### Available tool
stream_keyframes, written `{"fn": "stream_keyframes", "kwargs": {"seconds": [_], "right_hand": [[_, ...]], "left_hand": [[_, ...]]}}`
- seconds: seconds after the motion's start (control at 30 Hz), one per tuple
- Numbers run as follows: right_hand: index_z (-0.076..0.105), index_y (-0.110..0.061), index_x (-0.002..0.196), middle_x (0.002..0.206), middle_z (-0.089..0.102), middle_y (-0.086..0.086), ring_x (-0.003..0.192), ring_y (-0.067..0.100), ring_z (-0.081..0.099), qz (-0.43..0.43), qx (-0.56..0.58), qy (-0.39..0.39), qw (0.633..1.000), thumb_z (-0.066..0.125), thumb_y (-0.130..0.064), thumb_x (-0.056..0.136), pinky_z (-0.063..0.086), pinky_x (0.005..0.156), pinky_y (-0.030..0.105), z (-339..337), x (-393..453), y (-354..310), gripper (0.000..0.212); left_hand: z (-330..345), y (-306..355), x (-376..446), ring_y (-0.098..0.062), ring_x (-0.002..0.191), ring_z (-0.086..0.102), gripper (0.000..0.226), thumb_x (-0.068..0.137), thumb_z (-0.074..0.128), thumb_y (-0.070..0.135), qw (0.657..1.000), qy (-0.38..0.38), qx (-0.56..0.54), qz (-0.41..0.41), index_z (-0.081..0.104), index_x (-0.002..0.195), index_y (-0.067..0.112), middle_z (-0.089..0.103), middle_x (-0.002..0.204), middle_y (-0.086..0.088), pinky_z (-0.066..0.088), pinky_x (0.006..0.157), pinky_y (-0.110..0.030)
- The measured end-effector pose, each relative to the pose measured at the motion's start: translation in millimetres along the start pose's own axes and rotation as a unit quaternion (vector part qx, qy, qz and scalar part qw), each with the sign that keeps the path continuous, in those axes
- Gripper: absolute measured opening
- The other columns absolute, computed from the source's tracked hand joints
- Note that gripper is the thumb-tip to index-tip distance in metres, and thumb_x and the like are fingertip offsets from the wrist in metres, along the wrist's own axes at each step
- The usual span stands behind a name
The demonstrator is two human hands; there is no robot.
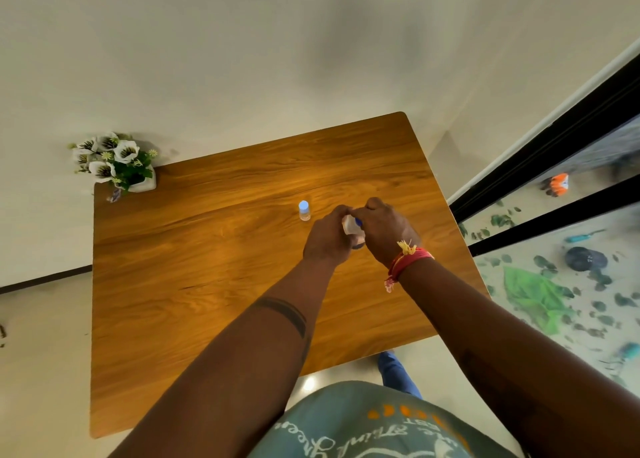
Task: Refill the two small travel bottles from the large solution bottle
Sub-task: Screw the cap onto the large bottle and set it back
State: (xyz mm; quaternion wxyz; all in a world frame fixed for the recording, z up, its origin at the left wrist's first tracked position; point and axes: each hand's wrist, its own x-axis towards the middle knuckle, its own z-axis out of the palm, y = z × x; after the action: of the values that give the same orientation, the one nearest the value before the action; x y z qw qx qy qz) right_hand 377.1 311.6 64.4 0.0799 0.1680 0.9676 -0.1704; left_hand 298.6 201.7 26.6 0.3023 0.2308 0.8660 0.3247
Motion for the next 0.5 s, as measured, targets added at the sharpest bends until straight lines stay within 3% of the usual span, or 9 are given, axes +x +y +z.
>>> {"fn": "stream_keyframes", "kwargs": {"seconds": [0.13,0.27,0.5], "right_hand": [[0.057,-0.013,0.135,0.117,0.057,0.012,0.098,0.031,0.063,0.006,-0.028,-0.025,0.999,0.070,-0.011,0.088,0.058,0.079,0.042,-5.7,6.6,-0.9,0.049],[0.060,-0.005,0.122,0.113,0.059,0.012,0.092,0.029,0.065,0.016,-0.063,-0.029,0.997,0.067,-0.015,0.091,0.057,0.073,0.037,-3.9,11.0,0.4,0.033],[0.059,-0.008,0.119,0.112,0.058,0.011,0.088,0.026,0.064,0.031,-0.027,-0.013,0.999,0.066,-0.026,0.094,0.055,0.068,0.035,3.7,10.5,4.8,0.032]], "left_hand": [[0.2,0.6,0.9,-0.024,0.108,0.067,0.049,0.082,0.075,0.013,1.000,-0.001,0.006,0.001,0.056,0.125,0.028,0.071,0.122,0.001,0.056,0.086,-0.042],[-1.0,1.4,0.8,-0.023,0.101,0.069,0.052,0.081,0.076,0.014,1.000,-0.001,0.002,-0.002,0.055,0.125,0.031,0.071,0.122,0.003,0.058,0.082,-0.042],[-0.5,2.1,0.8,-0.025,0.107,0.068,0.056,0.082,0.076,0.015,1.000,0.000,0.001,-0.002,0.054,0.132,0.027,0.069,0.127,-0.001,0.057,0.085,-0.042]]}}
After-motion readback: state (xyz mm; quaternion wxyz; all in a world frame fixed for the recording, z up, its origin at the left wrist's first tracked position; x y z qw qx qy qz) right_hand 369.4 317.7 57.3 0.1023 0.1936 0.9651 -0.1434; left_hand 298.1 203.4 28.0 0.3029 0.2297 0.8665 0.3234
